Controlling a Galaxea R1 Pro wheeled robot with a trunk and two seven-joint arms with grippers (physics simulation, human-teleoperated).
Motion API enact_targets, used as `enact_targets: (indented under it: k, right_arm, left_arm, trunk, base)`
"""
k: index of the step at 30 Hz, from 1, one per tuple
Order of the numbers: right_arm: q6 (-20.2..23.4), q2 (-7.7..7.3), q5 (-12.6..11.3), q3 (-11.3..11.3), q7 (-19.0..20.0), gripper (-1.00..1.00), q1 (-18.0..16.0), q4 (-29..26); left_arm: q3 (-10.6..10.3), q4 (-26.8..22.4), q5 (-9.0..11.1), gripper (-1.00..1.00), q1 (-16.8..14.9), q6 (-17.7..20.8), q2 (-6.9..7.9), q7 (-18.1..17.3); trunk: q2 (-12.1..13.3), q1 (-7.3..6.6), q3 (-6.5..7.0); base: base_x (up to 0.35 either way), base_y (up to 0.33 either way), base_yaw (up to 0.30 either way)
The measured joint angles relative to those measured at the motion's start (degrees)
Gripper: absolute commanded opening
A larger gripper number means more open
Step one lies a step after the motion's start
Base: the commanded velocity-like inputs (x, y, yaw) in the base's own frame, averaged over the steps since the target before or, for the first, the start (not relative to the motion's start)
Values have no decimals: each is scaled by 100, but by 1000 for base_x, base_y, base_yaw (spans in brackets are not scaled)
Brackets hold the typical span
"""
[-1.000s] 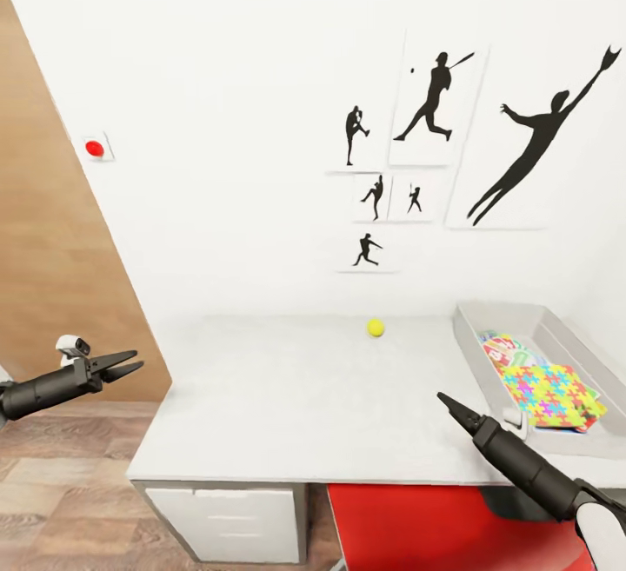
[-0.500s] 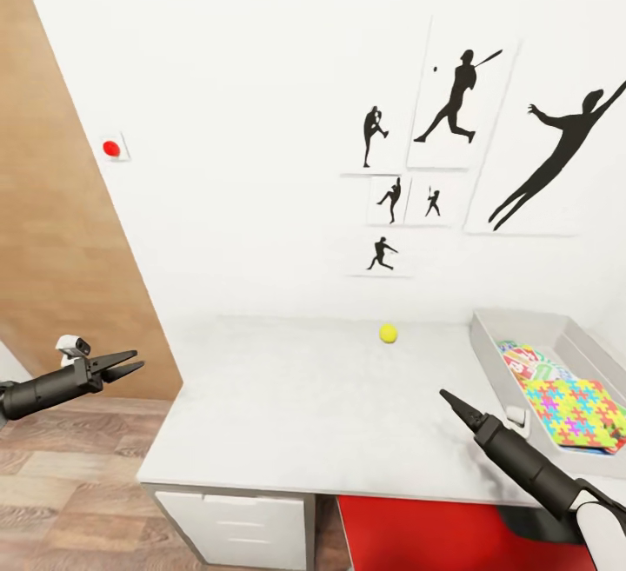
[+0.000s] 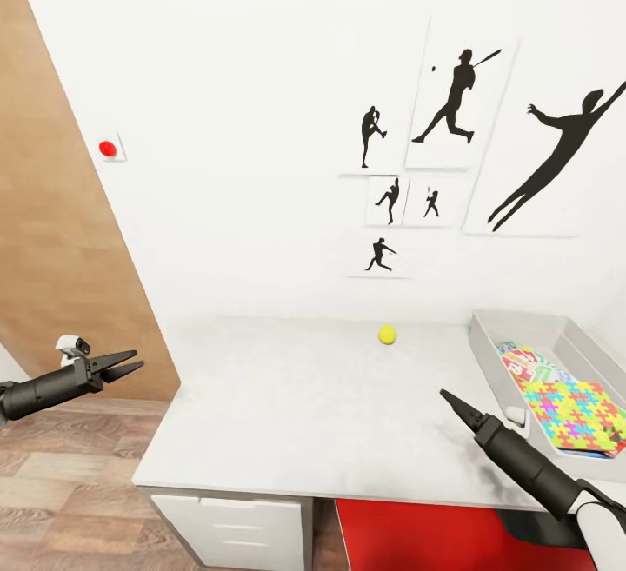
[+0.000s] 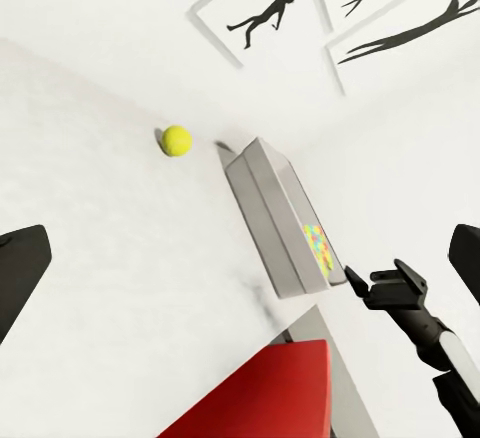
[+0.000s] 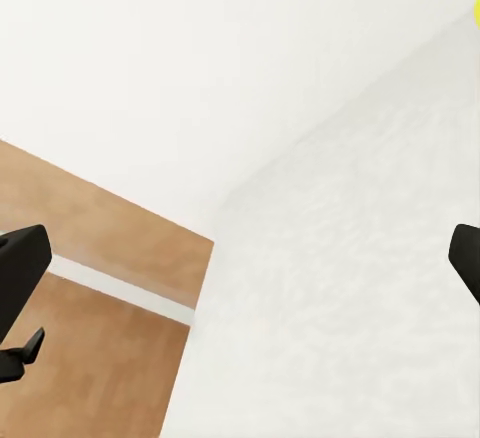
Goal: Put all the toys in the child's room - the three board games (two on the bed and one on the table), the two jigsaw puzzles on the table, and the tennis ball on the table - inside the toy box on the table in the child's room.
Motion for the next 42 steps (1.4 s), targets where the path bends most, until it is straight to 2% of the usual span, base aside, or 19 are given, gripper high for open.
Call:
enact_targets:
  k: [20, 23, 25, 29, 30, 32, 33, 34, 36, 38, 39, 42]
  right_arm:
    - [-11, 10, -8, 9, -29, 100, -6, 3]
    - [15, 10, -10, 27, -164, 100, -140, 0]
    - [80, -2, -37, 171, -543, 100, -492, 4]
    - [601, 12, -104, 924, -1997, 100, -1833, 180]
    - [645, 15, -103, 1024, -2203, 100, -2023, 272]
    - [739, 36, -127, 1344, -2903, 100, -2716, 765]
    - [757, 84, -102, 1458, -3155, 100, -3077, 1106]
    - [763, 123, -79, 1504, -3265, 100, -3273, 1306]
    - [766, 334, -15, 1616, -3598, 100, -3986, 2205]
    - [593, 559, 65, 1690, -3903, 100, -4692, 3293]
    - [495, 611, 112, 1713, -3998, 100, -4876, 3603]
    - [-268, 848, 579, 1963, -4505, 100, -5886, 5407]
  left_arm:
    - [0, 0, 0, 100, 0, 0, 0, -4]
    - [0, 0, 0, 100, 0, -1, 0, -3]
    - [0, 1, 1, 100, -1, -1, -1, -2]
    - [0, 1, 5, 100, -1, -5, -1, -2]
    - [0, 1, 4, 100, 0, -6, -1, -2]
    - [0, 1, 1, 100, -1, -8, 3, -2]
    - [2, 1, 0, 100, -1, -5, 5, -2]
    - [2, 1, 0, 100, 0, -6, 6, -2]
    - [1, 1, 0, 100, -1, -3, 6, -5]
    - [2, 1, -1, 100, -1, -1, 6, -8]
    - [2, 1, 1, 100, 0, -1, 7, -9]
    - [6, 1, 5, 100, 0, 1, 7, -17]
  trunk:
    - [0, 0, 0]
    - [0, 0, 0]
    - [1, 1, 1]
    - [1, 1, 2]
    - [1, 0, 1]
    - [2, 1, 1]
    - [2, 1, 2]
    - [1, 0, 1]
    - [2, 1, 2]
    - [2, 1, 1]
    - [1, 0, 1]
    - [1, 0, 1]
  base:
    - [0, 0, 0]
    - [0, 0, 0]
    - [0, 0, 0]
    - [0, 0, 0]
    - [0, 0, 0]
    - [0, 0, 0]
    - [0, 0, 0]
    - [0, 0, 0]
    - [0, 0, 0]
    - [0, 0, 0]
    - [0, 0, 0]
    - [0, 0, 0]
